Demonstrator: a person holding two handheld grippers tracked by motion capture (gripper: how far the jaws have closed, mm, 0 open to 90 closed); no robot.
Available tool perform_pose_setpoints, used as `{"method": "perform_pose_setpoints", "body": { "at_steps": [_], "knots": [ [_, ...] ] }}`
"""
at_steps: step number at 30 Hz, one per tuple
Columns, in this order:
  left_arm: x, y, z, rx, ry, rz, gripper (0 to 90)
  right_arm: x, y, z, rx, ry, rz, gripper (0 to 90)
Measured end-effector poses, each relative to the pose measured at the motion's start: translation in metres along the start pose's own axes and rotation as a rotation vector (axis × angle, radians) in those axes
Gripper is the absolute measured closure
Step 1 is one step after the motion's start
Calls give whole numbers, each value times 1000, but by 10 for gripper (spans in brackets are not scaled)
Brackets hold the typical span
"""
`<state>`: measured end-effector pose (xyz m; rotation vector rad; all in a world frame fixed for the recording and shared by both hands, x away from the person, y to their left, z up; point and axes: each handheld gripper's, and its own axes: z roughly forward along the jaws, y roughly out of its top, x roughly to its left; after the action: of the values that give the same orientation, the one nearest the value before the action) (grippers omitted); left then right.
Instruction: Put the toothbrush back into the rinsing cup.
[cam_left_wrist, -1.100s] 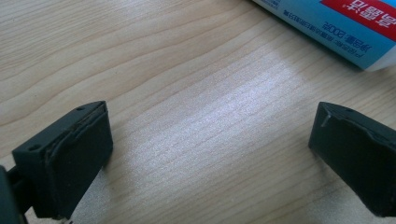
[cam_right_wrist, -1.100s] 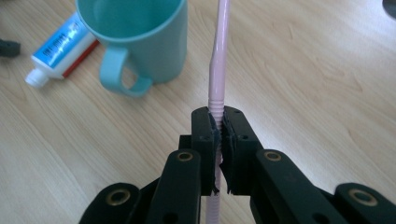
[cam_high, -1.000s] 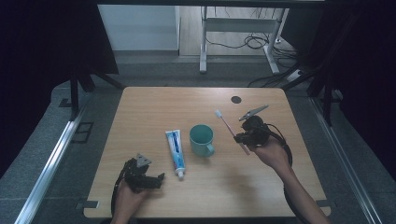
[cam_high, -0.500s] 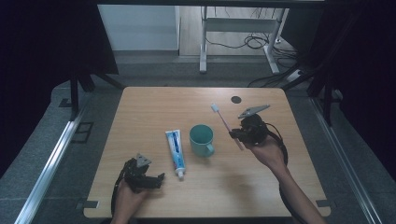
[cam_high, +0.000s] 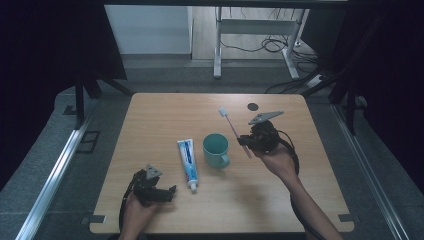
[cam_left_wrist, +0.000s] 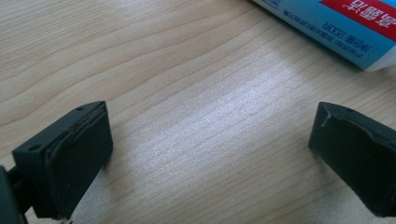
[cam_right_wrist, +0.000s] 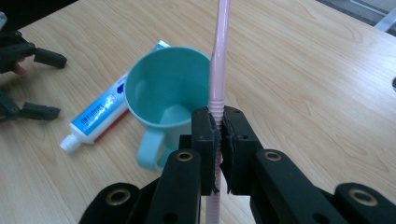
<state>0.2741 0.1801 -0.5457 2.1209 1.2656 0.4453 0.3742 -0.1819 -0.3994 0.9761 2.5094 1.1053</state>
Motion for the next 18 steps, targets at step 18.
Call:
{"method": "perform_pose_setpoints", "body": {
  "at_steps": [18],
  "knots": [
    [0,0,0,-3,1,-3,0,14,24,23,-49,33,-6,836]
  ]
}}
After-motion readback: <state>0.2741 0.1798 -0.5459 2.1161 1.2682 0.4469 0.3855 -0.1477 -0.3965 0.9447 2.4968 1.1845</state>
